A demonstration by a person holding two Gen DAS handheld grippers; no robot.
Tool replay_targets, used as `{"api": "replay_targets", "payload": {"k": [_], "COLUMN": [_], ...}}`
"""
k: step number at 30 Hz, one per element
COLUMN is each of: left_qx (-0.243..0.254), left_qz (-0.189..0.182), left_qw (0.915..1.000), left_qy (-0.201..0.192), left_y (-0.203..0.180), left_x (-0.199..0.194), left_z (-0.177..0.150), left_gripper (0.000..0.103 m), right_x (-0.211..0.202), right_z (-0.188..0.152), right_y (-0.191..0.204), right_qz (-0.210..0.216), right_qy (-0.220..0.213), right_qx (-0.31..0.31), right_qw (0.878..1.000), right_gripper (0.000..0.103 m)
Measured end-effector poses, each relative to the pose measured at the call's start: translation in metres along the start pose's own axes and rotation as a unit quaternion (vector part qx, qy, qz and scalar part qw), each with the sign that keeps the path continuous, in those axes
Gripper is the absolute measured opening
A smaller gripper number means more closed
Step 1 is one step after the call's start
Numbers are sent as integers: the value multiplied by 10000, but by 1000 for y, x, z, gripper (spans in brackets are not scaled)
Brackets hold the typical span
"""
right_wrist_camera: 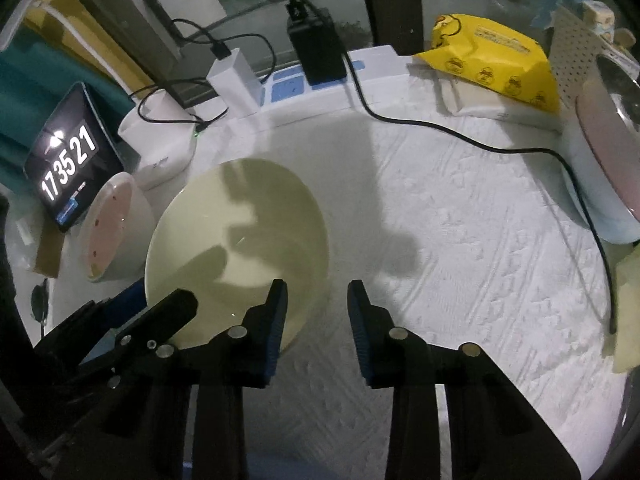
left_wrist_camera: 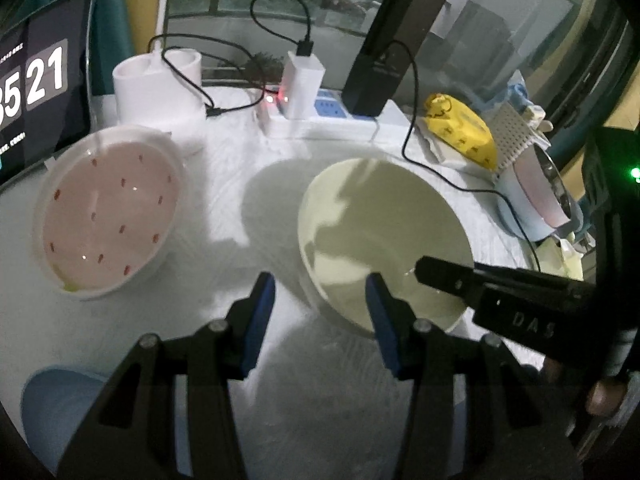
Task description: Organize plates and bowls
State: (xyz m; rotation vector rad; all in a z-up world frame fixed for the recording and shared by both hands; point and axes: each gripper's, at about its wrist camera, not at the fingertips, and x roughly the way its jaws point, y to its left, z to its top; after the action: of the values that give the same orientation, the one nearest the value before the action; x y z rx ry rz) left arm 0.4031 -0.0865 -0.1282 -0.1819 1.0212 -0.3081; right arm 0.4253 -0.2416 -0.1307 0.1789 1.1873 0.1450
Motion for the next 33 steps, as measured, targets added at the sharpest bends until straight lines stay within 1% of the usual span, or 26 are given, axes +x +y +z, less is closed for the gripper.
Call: {"api": "replay_targets", "payload": {"k": [2,4,7,10,12,16,21,26,33], "left_qx": [35,85,79,96,174,201,362,527,536], "left_qz": [-96,-29,-31,-65,-62,-110,-87,32,1], "left_qw": [9999,9999,9999,9998,9997,9994,9978,9948,9932], "left_qy": [-15,-60,-110,-158,-172,-244,-540,-866,-1034], "left_y": [-2,-5,-4,-4,-7,-10,-16,-20,-24], "left_x": [0,-1,-3,-6,-7,-12,-31,-56,-80], "left_z": [0,-1,-2,-3,-5,-8,-8,-9,-14], "left_gripper": [36,36,32,29,28,28,28,28,28], "right_x": [0,0,-1,-3,-8,-21,-40,-59,-83], "right_z": [0,-1,-3,-6,-7,-7,-9,-12,-22], "right_y": [5,6,7,7,5,7,11,21,31], "right_qz": [-126,-176,-203,-275,-293,-388,-329,-293,-252], "right_qy": [-70,-125,-203,-260,-344,-550,-785,-1000,-1188], "right_qx": [-85,-119,-163,-162,-127,-175,-152,-218,-274], "right_qw": [9999,9997,9995,9992,9989,9976,9963,9943,9922], "right_gripper": [26,25,25,22,19,17,17,17,17]}}
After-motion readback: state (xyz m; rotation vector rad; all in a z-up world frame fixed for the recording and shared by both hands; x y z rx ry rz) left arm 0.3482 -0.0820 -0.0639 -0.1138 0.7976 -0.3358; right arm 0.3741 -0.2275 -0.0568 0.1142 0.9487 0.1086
